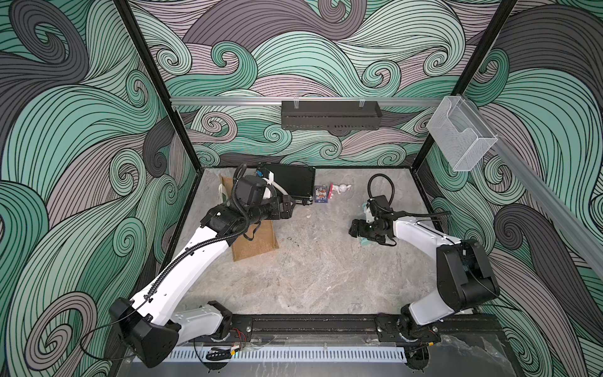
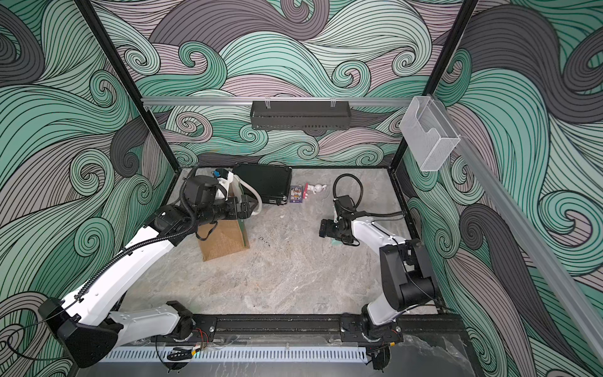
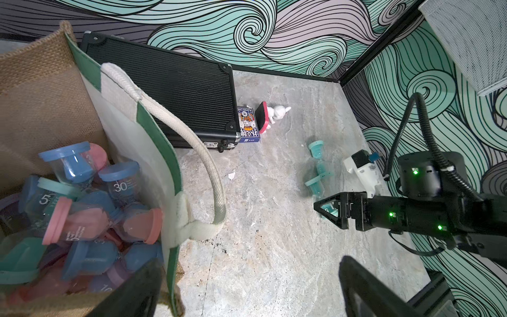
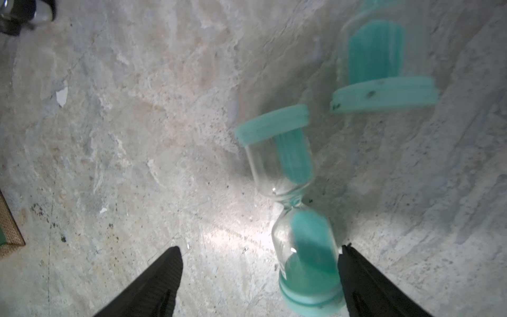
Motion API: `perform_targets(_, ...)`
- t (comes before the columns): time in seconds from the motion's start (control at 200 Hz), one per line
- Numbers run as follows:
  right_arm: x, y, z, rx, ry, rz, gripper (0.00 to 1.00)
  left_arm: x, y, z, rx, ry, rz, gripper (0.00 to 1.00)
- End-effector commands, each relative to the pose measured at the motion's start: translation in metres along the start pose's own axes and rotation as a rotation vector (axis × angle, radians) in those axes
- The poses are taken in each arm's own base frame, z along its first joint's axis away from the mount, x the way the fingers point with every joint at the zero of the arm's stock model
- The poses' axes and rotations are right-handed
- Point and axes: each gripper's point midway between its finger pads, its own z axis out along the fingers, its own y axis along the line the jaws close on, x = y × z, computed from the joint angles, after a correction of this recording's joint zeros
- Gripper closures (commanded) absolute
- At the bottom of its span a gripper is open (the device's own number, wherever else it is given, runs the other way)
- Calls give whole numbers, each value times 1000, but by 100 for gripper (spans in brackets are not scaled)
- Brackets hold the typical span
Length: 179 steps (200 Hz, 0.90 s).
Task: Put the hourglass into the canvas bag
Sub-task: Pick up the hourglass from the center of the board.
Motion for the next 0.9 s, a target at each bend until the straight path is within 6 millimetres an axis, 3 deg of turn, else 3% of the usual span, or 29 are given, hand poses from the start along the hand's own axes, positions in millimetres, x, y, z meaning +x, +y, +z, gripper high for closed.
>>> perform_targets(0.0,19,-9,1,75,53,-16,13,1,5,-6,-28,-7,21,1)
perform_targets(0.53,31,-23,17,212,103,-79,30,-3,7,-5,-42,-20,13,1)
perform_targets(0.891,31,-14,18,173,91,-114,55,-4,10,-7,-52,-30,-8,1)
